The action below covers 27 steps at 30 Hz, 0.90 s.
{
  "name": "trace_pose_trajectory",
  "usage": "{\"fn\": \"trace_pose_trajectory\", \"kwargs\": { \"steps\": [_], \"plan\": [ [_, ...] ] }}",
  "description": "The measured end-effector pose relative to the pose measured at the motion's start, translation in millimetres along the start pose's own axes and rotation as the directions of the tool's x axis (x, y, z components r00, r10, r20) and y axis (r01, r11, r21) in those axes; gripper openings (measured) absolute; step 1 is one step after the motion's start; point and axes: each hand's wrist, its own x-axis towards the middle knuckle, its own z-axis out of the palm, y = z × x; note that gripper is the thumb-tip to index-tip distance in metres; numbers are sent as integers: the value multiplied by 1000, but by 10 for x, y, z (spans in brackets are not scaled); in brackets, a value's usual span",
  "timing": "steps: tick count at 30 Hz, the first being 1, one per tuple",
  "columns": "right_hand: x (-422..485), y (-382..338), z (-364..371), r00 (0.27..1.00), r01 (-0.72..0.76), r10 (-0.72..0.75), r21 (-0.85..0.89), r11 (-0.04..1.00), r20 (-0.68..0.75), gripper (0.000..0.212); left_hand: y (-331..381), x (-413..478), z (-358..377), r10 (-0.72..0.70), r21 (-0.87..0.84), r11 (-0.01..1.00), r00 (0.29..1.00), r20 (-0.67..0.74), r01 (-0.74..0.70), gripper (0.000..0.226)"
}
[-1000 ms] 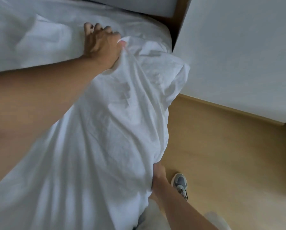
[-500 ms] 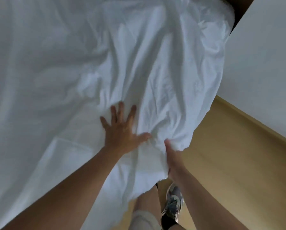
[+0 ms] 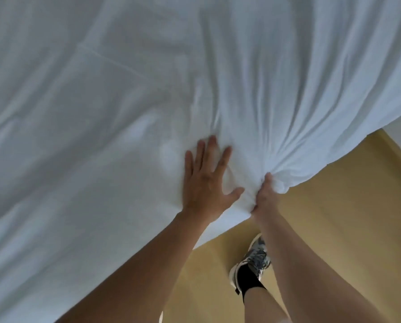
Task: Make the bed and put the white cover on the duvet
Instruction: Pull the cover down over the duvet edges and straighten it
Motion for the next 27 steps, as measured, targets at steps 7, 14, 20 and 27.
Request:
{"fn": "trace_pose_trajectory", "kwargs": {
  "steps": [7,14,20,27],
  "plan": [
    [-792,1216,417,880,-178,74,183,967,469,90,-555,-1692,181,-470,-835,350,851,235,424,40],
    [-1029,2474,449,997,80,-80,122,989,-3,80,-1809,-2958,507,-333,-384,-923,549,767,-24,27],
    [-1678,3467,682,881,-6,-32,80,997,472,43,-2142,-3472,620,-337,-423,-906,587,736,11,33],
    [-1679,3990,819,977,115,-134,121,986,163,63,-3205,-4295,534,-549,-451,-825,675,494,-341,50]
  ]
}}
